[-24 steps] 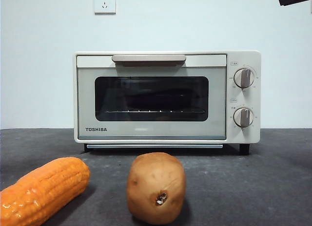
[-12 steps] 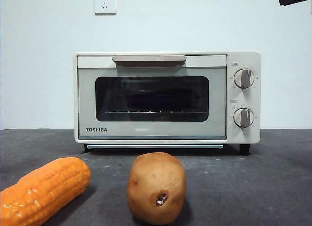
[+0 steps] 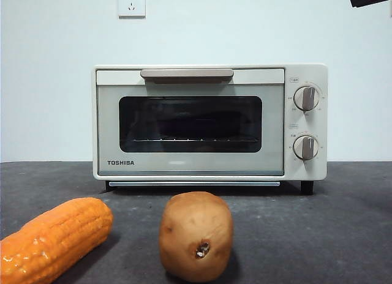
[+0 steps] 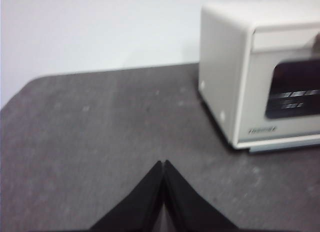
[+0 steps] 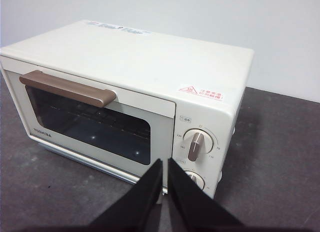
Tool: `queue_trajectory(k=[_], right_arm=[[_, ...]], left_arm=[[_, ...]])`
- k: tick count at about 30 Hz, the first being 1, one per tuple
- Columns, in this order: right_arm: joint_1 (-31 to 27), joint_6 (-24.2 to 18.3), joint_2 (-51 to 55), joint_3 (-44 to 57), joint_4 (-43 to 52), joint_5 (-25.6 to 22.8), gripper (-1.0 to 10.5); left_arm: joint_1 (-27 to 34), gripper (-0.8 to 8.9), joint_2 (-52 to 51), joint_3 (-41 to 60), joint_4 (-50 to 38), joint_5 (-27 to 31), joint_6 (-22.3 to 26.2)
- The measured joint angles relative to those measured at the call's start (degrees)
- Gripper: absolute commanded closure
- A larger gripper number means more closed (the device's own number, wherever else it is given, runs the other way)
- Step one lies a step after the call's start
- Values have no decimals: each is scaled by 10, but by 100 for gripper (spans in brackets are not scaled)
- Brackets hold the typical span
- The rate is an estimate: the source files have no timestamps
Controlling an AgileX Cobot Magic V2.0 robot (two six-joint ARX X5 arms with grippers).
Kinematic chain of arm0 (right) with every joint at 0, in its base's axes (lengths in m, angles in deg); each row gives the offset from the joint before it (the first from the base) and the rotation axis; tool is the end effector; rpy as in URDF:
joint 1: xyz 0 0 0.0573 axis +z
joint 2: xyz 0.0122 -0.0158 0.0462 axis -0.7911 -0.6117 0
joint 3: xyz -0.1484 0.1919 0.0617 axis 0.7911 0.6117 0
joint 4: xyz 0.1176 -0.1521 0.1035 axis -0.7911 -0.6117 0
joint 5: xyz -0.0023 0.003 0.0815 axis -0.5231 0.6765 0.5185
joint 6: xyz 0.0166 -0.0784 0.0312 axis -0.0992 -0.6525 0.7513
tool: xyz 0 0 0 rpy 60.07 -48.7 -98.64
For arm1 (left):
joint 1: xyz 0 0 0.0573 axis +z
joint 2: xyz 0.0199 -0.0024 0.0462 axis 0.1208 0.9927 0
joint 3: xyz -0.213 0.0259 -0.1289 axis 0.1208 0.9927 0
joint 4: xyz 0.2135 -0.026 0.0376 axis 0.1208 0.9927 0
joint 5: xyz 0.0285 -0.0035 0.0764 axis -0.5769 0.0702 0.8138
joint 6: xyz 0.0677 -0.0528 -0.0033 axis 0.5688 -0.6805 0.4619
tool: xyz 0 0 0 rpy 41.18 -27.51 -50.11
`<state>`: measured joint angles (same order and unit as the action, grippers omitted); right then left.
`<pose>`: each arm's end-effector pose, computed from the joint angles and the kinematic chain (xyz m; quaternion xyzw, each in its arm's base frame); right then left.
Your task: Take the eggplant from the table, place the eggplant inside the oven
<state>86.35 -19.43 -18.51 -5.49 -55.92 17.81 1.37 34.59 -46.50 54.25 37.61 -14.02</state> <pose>0.1380 0.0769 0.2719 -0.0132 0.0862 0.1997 0.9760 0.1121 -0.0106 0.1837 0.0355 0.0578 -0.0482 0.9965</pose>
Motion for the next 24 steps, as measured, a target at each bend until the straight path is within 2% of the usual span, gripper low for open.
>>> queue_trajectory(k=[8,24], right_arm=[[0,0,0,0,0,0,944],[0,0,0,0,0,0,944]], left_arm=[[27,810,-34,71,-12,0,-2],[43,810,-33,77,-27,0,-2]])
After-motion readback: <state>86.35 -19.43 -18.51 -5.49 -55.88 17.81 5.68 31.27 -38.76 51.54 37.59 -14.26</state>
